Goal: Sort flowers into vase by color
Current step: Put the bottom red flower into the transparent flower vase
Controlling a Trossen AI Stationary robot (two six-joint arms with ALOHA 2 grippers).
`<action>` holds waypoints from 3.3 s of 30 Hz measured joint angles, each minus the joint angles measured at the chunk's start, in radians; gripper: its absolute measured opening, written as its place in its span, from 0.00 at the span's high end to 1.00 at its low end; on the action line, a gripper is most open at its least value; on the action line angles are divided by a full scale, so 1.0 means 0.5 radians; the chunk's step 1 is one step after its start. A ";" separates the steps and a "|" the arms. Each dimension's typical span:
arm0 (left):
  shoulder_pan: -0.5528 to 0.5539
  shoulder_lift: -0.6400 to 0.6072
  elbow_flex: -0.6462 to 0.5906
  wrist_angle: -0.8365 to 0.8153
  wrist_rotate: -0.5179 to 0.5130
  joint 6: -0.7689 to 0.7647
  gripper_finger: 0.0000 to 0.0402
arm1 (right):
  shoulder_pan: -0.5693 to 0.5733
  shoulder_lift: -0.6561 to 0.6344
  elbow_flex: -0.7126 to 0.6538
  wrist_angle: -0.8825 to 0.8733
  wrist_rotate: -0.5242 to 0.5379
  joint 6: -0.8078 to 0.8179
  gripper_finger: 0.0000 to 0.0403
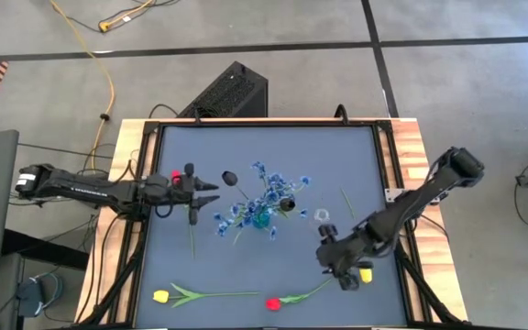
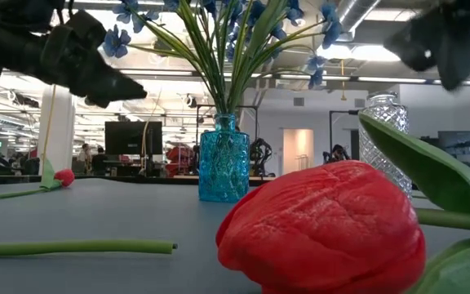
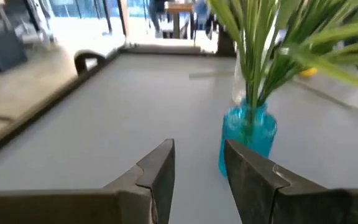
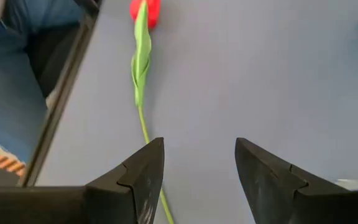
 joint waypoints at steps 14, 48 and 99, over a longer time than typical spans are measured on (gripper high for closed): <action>-0.005 0.015 -0.050 0.074 0.106 0.116 0.68 | 0.044 0.507 0.000 0.548 -0.412 0.188 0.48; -0.005 0.015 -0.050 0.059 0.113 0.110 0.68 | 0.055 0.555 0.105 0.351 -0.163 -0.202 0.62; -0.005 0.015 -0.050 0.040 0.111 0.113 0.68 | 0.063 -0.700 -0.163 0.646 0.716 -0.901 0.95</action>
